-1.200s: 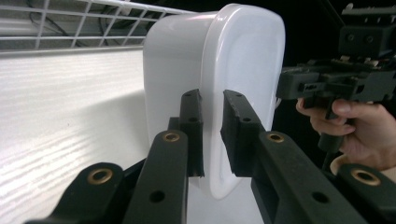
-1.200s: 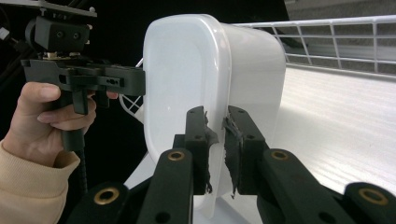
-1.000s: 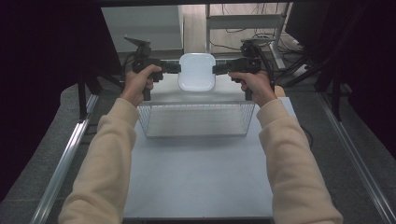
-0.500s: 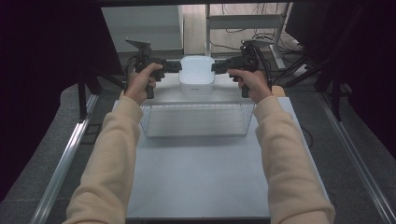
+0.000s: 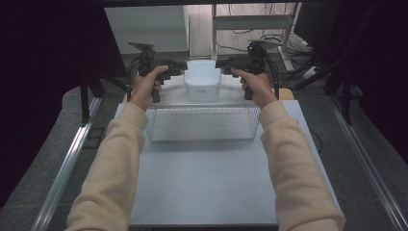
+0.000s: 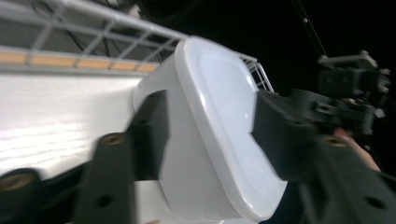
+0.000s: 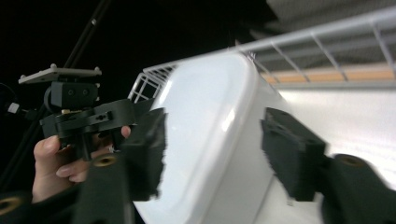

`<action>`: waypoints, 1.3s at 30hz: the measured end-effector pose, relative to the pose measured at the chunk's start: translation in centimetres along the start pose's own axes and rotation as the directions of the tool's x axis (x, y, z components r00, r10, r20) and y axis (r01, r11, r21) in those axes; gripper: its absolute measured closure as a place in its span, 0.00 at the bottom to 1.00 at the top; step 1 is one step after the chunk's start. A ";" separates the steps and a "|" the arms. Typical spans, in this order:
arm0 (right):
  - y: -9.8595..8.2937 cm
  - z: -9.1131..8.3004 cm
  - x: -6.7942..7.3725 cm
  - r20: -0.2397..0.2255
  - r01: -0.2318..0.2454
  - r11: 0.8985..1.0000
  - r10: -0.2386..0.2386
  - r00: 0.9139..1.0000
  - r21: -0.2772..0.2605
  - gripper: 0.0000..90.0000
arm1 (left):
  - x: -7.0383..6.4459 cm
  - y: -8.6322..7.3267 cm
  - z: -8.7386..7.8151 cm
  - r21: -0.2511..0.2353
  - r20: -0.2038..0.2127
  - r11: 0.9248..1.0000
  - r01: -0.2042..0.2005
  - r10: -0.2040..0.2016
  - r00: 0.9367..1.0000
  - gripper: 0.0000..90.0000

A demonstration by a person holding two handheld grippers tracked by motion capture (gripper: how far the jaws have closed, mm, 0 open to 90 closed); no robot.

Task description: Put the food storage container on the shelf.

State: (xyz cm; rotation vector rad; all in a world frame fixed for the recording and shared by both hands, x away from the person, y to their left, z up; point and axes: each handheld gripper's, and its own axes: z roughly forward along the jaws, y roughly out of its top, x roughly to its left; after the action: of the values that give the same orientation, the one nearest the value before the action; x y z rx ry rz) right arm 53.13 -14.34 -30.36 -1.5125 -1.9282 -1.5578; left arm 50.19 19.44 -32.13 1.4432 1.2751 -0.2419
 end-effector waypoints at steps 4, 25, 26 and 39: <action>-0.5 -1.0 1.4 0.014 0.092 0.996 -0.092 0.996 -0.013 0.30 | -1.1 -0.6 -1.6 -0.011 -0.048 0.996 -0.091 0.090 0.995 0.38; -9.4 -8.6 2.3 0.112 0.488 0.872 -0.487 0.866 0.020 0.22 | -3.3 -11.3 -8.5 -0.012 -0.149 0.932 -0.362 0.357 0.922 0.32; -10.2 -9.1 2.1 0.125 0.501 0.865 -0.499 0.857 0.023 0.22 | -3.2 -12.2 -8.7 -0.006 -0.148 0.931 -0.365 0.361 0.921 0.31; -21.3 -13.0 -2.9 0.198 0.553 0.833 -0.544 0.815 0.014 0.22 | -0.9 -22.8 -9.8 0.071 -0.217 0.903 -0.423 0.428 0.877 0.30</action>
State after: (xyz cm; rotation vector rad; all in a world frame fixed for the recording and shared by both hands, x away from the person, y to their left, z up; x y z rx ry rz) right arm 32.07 -24.47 -39.51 -1.2129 -2.6380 -1.7175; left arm 27.24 21.64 -41.37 1.7673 1.0968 0.2144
